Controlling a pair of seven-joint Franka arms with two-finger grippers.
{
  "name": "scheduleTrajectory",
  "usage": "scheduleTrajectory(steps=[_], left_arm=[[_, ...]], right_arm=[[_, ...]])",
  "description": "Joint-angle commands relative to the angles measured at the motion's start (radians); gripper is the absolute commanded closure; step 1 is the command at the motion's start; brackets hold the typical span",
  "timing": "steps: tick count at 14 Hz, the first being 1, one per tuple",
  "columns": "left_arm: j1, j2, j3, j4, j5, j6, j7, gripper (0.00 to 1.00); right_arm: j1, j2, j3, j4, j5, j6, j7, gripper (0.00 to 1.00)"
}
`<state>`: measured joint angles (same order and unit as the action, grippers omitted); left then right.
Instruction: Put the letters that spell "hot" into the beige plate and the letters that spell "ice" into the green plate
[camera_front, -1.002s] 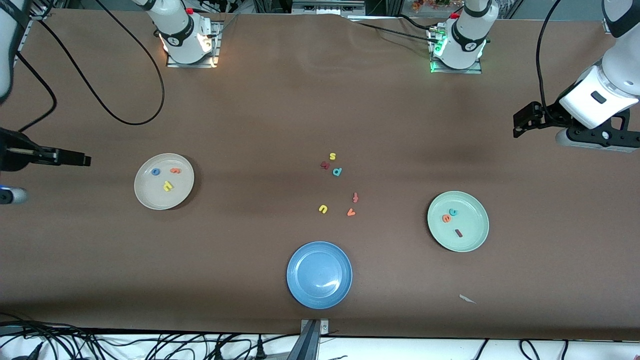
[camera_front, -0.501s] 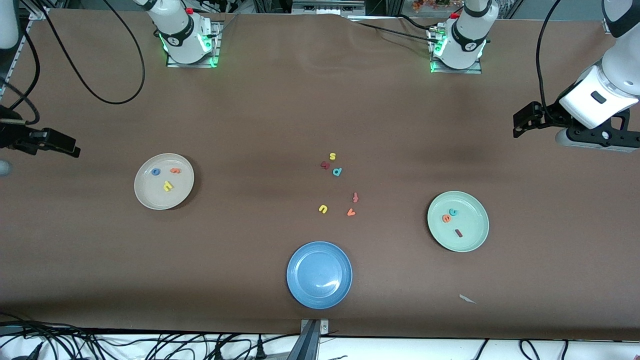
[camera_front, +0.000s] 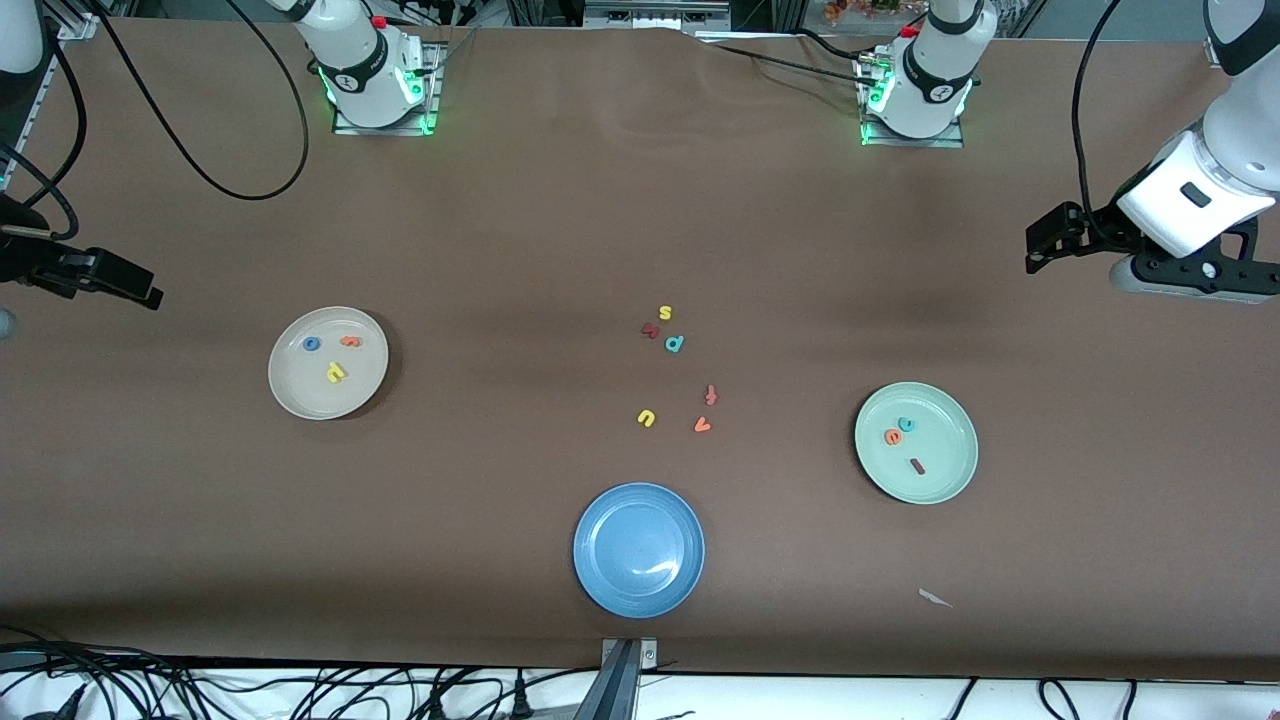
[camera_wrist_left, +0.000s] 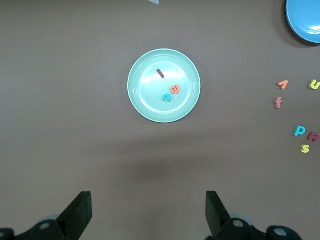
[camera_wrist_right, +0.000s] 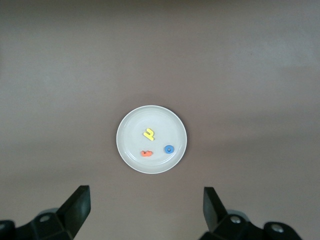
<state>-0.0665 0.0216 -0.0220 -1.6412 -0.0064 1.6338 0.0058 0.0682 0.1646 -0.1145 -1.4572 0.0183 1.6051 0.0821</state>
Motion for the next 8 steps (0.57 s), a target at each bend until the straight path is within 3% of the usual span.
scheduleTrajectory(steps=[1, 8], left_arm=[[-0.007, -0.003, 0.010, 0.009, -0.020, -0.015, 0.019, 0.00], [-0.007, -0.003, 0.010, 0.009, -0.020, -0.017, 0.017, 0.00]], right_arm=[[0.002, -0.026, 0.001, -0.031, -0.006, 0.022, 0.021, 0.00], [0.002, -0.025, 0.006, 0.001, -0.001, 0.010, 0.022, 0.00]])
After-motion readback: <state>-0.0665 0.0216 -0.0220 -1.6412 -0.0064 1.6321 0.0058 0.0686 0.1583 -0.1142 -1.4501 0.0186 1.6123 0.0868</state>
